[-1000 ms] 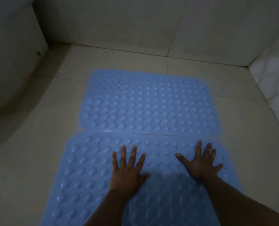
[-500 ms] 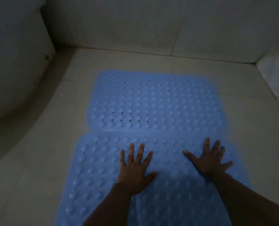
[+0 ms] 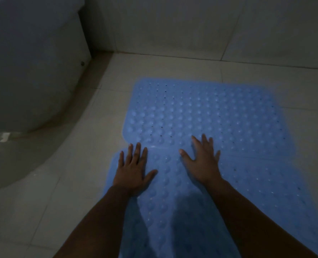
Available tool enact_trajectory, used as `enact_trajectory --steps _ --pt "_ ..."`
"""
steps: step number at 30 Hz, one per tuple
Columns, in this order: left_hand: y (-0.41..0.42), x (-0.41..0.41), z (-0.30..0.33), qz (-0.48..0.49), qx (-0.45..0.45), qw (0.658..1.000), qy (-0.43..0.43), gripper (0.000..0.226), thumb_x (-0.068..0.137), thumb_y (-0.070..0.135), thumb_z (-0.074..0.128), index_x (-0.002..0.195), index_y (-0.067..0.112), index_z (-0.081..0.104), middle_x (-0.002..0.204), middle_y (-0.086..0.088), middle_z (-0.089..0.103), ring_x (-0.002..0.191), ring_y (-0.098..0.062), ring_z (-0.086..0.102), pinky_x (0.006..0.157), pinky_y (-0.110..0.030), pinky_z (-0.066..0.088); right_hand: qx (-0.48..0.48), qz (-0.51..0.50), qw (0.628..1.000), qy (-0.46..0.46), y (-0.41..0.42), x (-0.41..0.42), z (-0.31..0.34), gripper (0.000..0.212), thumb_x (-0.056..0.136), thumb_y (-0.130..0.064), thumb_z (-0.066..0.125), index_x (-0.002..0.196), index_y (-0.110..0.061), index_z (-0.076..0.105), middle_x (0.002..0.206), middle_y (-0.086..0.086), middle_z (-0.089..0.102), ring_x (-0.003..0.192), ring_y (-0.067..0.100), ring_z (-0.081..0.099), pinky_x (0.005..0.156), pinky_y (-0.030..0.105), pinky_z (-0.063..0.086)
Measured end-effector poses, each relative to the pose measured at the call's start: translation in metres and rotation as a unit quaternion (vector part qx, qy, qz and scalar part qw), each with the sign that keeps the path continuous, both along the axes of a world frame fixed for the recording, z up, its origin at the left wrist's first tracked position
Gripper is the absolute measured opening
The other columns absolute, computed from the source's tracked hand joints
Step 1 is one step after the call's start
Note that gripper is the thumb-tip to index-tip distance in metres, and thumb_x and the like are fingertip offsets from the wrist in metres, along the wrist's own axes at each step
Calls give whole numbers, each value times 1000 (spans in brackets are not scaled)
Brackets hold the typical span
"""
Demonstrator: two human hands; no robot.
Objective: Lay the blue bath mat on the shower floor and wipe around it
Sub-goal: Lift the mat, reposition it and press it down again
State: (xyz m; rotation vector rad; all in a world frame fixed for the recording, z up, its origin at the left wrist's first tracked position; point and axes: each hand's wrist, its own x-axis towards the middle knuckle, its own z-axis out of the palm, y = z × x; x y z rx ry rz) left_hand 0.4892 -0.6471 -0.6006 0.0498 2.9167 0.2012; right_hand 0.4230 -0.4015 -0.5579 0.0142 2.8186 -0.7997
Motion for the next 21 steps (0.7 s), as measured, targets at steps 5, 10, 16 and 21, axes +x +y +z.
enact_trajectory --steps 5,10,16,21 --pt "3 6 -9 8 -18 999 31 88 95 78 16 162 23 1 170 -2 -12 156 -27 -17 125 -56 2 12 37 999 14 -21 -8 -12 71 93 -68 42 154 -34 27 169 -1 3 155 21 -10 122 61 -3" --pt "3 5 -12 2 -24 999 30 89 95 78 16 162 23 -2 170 -2 -12 156 -26 -17 126 -56 2 17 51 997 47 -23 -17 -30 65 95 -61 45 152 -32 34 168 1 9 155 21 -6 121 58 -5" --pt "2 3 -5 5 6 1000 -13 89 93 81 16 161 28 -8 168 2 -20 154 -22 -24 126 -54 -5 102 93 990 33 -33 -22 -25 68 94 -63 35 154 -29 31 168 2 10 155 23 -7 120 62 -6" --pt "0 -14 20 32 62 997 -43 78 94 65 2 159 30 24 170 3 3 157 -22 -4 126 -50 7 123 154 980 -27 -84 -20 6 68 101 -52 31 158 -20 16 168 6 8 155 26 -2 122 59 -3"
